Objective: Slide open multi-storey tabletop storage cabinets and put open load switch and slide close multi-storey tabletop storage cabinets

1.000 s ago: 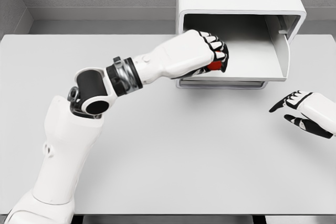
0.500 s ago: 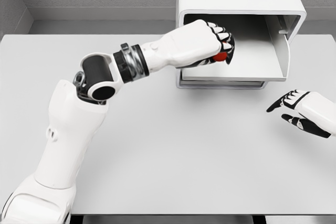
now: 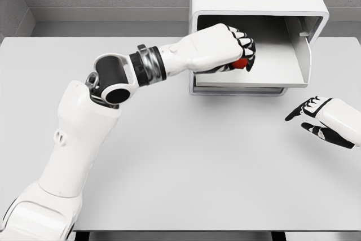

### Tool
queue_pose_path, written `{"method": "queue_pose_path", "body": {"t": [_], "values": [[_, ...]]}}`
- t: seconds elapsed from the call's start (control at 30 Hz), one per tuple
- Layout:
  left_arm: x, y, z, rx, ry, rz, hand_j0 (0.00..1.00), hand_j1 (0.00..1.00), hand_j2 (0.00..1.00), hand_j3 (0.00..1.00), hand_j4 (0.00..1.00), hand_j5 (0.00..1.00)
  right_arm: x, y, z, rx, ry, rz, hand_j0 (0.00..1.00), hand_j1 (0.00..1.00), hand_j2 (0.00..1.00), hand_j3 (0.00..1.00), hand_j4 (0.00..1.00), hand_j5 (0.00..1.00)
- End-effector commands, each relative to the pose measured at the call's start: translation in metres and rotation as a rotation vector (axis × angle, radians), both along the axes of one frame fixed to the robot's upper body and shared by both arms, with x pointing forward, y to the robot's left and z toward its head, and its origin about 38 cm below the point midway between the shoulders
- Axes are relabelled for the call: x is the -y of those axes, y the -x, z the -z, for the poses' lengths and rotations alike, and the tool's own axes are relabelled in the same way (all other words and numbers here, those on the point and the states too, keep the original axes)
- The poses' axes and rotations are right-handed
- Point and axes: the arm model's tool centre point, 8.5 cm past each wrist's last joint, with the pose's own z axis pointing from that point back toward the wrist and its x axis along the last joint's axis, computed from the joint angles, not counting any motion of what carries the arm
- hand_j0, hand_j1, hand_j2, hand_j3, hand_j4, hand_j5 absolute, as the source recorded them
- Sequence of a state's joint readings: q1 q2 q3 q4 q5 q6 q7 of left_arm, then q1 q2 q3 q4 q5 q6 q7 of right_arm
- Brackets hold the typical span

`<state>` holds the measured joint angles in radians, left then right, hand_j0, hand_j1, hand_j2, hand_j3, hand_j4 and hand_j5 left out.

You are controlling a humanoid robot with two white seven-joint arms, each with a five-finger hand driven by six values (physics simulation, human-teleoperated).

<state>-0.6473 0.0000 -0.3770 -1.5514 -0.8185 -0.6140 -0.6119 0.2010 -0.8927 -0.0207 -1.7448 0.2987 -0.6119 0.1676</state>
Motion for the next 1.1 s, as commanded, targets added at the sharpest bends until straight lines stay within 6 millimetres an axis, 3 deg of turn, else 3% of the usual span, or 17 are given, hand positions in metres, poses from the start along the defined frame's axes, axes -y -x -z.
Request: {"method": "queue_pose_path", "body": {"t": [0.0, 0.47, 0.77, 1.07], "values": [[-0.0004, -0.002, 0.0037, -0.017, 0.002, -0.003, 0.44, 0.44, 0.44, 0.44, 0.44, 0.44, -0.0002, 0.0, -0.0004, -0.001, -0.007, 0.001, 0.58, 0.58, 0.58, 0.58, 0.58, 0.58], [0.008, -0.0048, 0.0105, -0.033, -0.031, 0.012, 0.46, 0.46, 0.46, 0.46, 0.46, 0.46, 0.0004, 0.0001, -0.0009, -0.001, -0.01, 0.002, 0.58, 0.58, 0.58, 0.58, 0.58, 0.58], [0.0079, -0.0069, 0.0063, -0.025, -0.032, 0.01, 0.59, 0.59, 0.59, 0.59, 0.59, 0.59, -0.0004, 0.0003, -0.0007, -0.002, -0.009, -0.001, 0.58, 0.58, 0.58, 0.58, 0.58, 0.58], [0.0071, -0.0074, 0.0057, -0.026, -0.029, 0.009, 0.63, 0.63, 0.63, 0.63, 0.63, 0.63, -0.0005, 0.0003, -0.0006, -0.001, -0.012, 0.0, 0.59, 0.59, 0.59, 0.59, 0.59, 0.59]]}}
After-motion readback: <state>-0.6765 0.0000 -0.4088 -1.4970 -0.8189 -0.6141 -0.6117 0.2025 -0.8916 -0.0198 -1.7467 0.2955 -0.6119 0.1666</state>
